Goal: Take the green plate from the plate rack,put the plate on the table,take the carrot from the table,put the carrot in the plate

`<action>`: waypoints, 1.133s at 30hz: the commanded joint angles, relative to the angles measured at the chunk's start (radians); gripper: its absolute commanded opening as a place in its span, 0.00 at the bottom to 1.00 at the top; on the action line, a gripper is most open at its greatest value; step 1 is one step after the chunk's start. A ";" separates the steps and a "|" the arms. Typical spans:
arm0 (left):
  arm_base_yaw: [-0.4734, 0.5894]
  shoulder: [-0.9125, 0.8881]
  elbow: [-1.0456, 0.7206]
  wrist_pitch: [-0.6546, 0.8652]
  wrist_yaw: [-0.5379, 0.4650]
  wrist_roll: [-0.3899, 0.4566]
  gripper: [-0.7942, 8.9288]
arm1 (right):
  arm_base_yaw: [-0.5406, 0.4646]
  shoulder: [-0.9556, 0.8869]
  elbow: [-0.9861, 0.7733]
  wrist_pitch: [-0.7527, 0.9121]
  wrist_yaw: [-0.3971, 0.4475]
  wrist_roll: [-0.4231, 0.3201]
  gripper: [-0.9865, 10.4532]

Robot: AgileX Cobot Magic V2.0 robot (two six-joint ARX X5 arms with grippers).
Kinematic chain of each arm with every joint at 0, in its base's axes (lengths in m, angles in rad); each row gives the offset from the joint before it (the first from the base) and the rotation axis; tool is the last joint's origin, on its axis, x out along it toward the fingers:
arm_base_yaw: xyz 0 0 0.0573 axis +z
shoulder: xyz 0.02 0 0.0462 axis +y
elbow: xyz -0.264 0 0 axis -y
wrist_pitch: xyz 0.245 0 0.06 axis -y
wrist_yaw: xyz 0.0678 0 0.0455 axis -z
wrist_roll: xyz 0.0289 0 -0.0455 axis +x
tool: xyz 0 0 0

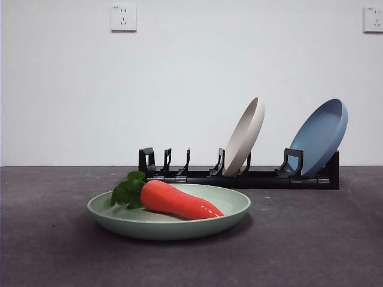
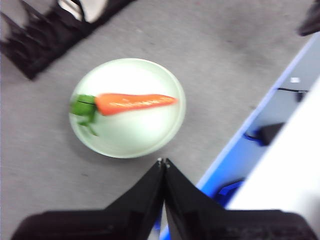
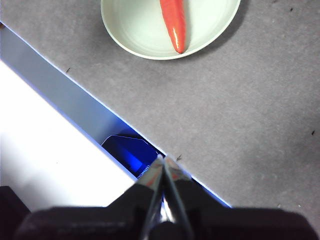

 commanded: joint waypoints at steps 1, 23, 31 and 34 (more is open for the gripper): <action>0.014 -0.014 0.001 0.023 -0.057 0.033 0.08 | 0.001 -0.003 -0.002 0.005 0.002 0.010 0.09; 1.039 -0.592 -0.515 0.821 0.394 0.375 0.08 | 0.001 -0.003 -0.002 0.005 0.002 0.010 0.09; 1.137 -0.843 -0.887 0.949 0.397 0.257 0.08 | 0.000 -0.003 -0.002 0.005 0.002 0.010 0.09; 1.143 -0.840 -0.976 0.999 0.415 0.220 0.08 | 0.000 -0.003 -0.002 0.004 0.002 0.010 0.09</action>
